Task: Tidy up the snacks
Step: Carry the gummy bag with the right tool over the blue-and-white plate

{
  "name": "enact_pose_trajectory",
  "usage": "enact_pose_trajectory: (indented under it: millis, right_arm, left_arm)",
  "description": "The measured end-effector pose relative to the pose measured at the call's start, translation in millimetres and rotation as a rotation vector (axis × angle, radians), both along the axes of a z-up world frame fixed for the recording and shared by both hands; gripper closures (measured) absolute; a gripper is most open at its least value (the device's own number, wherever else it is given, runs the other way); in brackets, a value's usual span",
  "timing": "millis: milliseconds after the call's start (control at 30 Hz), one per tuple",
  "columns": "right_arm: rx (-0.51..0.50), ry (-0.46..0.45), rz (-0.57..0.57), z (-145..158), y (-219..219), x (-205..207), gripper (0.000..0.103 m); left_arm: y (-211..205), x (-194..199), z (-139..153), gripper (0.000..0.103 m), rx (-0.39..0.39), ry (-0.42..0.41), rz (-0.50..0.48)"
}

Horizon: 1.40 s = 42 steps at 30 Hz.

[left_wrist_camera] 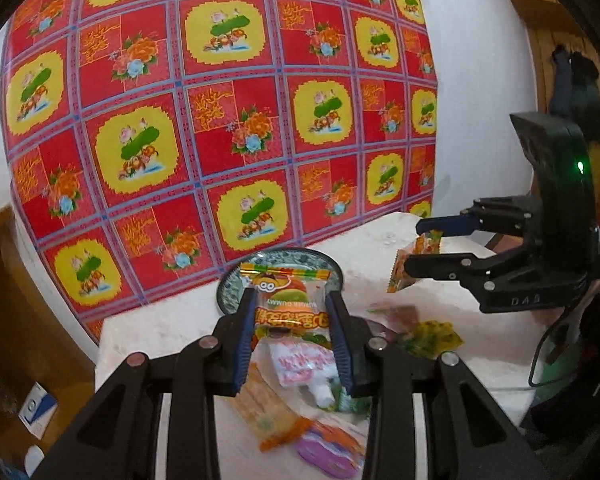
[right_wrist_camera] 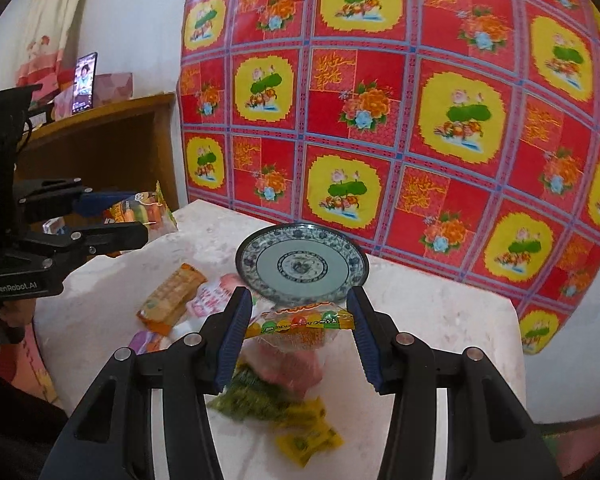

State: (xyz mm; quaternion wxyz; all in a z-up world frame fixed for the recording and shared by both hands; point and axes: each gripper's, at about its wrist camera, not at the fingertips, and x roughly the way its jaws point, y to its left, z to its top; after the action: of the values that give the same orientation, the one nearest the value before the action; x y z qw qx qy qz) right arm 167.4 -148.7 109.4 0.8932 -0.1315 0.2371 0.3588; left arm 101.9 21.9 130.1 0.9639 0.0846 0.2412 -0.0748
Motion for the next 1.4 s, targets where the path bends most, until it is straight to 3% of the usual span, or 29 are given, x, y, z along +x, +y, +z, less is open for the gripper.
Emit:
enact_pose_trajectory:
  millis: [267,367,533,700,1100,1400]
  right_arm:
    - [-0.057,0.062,0.008,-2.7,36.2,67.9,0.052]
    - [-0.073,0.067,0.005,-9.0,48.2,85.3,0.052]
    - [-0.075,0.153,0.016,-25.5,62.0,110.2,0.052]
    - [-0.108,0.179,0.020,-42.1,67.0,116.6,0.052]
    - [-0.146,0.169,0.013,-61.3,69.8,128.7,0.052]
    - [-0.159,0.192,-0.015,-66.3,76.5,138.8,0.052]
  left_arm:
    - [15.4,59.9,-2.1,0.067,-0.026,0.038,-0.009]
    - [22.8,86.7,-13.6,0.067,-0.064,0.094,-0.005]
    - [32.1,115.9,-39.1,0.067,-0.099,0.158,0.030]
    - [36.8,126.8,-55.8,0.067,-0.136,0.201,0.019]
    - [38.3,145.2,-79.2,0.066,-0.115,0.306,0.042]
    - [38.3,148.3,-83.7,0.066,-0.108,0.330,0.046]
